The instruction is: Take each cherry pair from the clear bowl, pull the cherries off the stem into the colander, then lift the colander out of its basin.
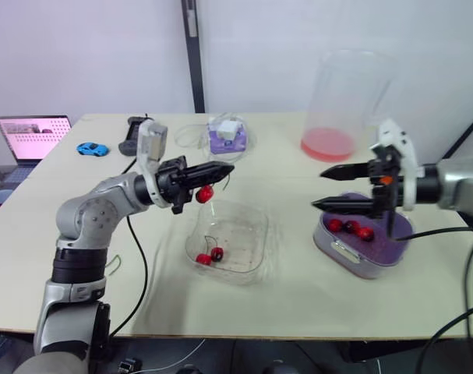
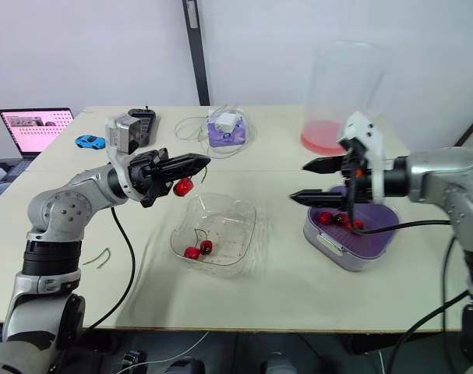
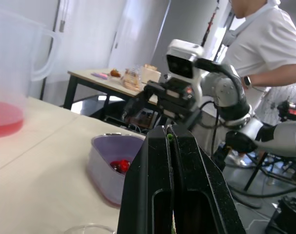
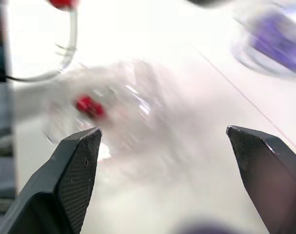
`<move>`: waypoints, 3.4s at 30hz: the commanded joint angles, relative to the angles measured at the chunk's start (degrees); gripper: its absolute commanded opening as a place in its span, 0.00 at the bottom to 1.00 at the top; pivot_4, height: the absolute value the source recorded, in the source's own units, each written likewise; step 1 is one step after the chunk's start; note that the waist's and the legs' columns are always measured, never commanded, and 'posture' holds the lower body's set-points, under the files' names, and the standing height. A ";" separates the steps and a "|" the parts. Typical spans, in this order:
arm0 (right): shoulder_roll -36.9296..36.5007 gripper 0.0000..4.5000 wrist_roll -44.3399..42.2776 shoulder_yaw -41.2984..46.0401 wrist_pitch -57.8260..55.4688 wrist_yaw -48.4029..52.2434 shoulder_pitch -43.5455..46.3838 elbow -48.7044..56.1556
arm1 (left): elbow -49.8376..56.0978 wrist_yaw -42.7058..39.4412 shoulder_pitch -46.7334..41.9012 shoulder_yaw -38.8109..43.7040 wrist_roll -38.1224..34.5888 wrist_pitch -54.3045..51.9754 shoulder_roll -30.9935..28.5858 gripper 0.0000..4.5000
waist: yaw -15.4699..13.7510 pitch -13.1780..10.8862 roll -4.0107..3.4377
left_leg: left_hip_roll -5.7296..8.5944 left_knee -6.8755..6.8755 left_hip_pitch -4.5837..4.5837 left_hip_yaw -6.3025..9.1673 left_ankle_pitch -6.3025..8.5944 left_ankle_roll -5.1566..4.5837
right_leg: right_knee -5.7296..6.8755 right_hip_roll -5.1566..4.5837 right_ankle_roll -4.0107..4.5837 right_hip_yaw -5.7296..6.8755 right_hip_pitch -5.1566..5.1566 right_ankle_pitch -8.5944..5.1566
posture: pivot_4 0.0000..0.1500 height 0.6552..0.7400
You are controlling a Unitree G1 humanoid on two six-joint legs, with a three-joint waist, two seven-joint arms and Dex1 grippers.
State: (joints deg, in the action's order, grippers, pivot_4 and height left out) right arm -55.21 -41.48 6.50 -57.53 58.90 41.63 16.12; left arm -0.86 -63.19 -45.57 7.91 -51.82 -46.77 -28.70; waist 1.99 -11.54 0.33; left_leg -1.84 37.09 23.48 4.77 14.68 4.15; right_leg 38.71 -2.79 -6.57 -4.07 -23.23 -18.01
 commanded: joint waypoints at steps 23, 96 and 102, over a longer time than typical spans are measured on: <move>32.33 0.97 -6.40 -8.66 -2.51 -13.49 12.88 -5.93 | 2.93 -0.22 -1.29 -0.55 -0.86 -0.27 2.19 0.00 | 0.65 0.00 0.00 | -0.02 -0.02 -0.03 0.05 -0.11 0.20 | 0.27 0.04 0.00 0.00 -0.12 0.00 | 1.00 0.92; -19.22 0.69 16.96 0.42 12.86 4.45 -18.65 -16.58 | 0.32 -2.00 1.36 -0.10 2.02 3.78 -0.80 0.00 | 0.38 -0.04 -0.02 | -0.02 -0.01 -0.09 -0.08 0.03 -0.06 | 0.00 0.06 -0.01 -0.09 0.02 0.00 | 1.00 0.92; -20.66 0.97 11.74 1.68 7.60 8.11 -12.39 -10.27 | 1.02 -2.06 1.82 0.14 1.98 3.42 -1.29 0.00 | 0.64 -0.05 -0.03 | -0.02 -0.02 -0.09 -0.07 0.03 -0.06 | -0.02 0.06 -0.01 -0.09 0.02 0.00 | 1.00 0.92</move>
State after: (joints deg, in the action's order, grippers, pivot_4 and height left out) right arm -74.19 -27.32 5.27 -48.57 65.76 26.45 2.41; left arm -1.64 -64.80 -43.50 7.46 -49.32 -43.51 -29.28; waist 2.62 -11.59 0.30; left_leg -1.86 37.06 23.38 4.70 14.71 4.09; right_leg 38.70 -2.72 -6.58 -4.16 -23.21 -18.00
